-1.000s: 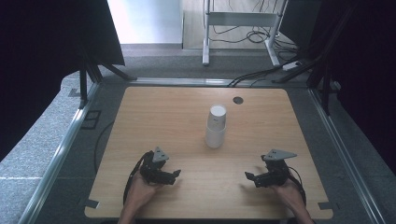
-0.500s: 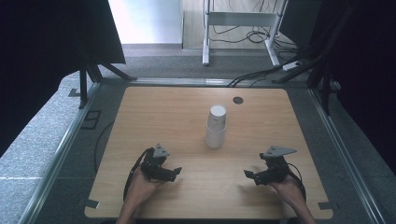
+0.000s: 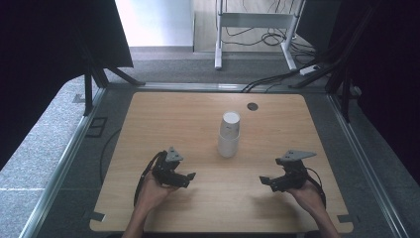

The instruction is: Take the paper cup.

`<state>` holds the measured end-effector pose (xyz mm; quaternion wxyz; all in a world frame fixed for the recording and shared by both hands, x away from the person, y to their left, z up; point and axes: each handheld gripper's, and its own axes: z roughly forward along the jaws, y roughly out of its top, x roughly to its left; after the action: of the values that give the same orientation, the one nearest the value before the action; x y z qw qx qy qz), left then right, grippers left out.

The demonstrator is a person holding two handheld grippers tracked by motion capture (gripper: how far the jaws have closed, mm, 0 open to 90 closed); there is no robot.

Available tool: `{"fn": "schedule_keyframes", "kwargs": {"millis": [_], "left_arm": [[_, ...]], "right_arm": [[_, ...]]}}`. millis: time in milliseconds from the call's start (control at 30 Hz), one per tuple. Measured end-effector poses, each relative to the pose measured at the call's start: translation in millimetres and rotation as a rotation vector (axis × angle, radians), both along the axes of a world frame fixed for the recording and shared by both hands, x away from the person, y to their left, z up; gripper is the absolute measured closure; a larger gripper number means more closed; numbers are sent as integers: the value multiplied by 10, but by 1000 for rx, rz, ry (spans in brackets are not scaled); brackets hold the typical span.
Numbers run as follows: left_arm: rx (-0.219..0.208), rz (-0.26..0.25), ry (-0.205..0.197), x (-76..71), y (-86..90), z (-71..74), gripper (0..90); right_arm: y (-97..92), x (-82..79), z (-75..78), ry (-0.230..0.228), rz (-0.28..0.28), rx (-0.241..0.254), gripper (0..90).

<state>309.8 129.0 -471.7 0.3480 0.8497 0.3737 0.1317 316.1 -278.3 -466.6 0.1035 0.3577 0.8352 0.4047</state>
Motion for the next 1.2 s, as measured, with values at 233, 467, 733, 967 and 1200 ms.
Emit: {"fn": "schedule_keyframes", "kwargs": {"millis": [233,467,733,967,1200], "left_arm": [[-17,-15,-7,90,-79,56,116],[-26,-30,-25,198,-170,110,116],[-39,-51,-33,318,-258,162,115],[-64,-56,-37,426,-325,167,116],[-71,-68,-40,537,-389,167,116]], "right_arm": [[22,66,82,-4,4,10,0],[59,114,155,-6,17,21,0],[98,167,251,-19,32,36,0],[134,223,294,-27,37,23,0],[184,280,336,-31,48,14,0]]}}
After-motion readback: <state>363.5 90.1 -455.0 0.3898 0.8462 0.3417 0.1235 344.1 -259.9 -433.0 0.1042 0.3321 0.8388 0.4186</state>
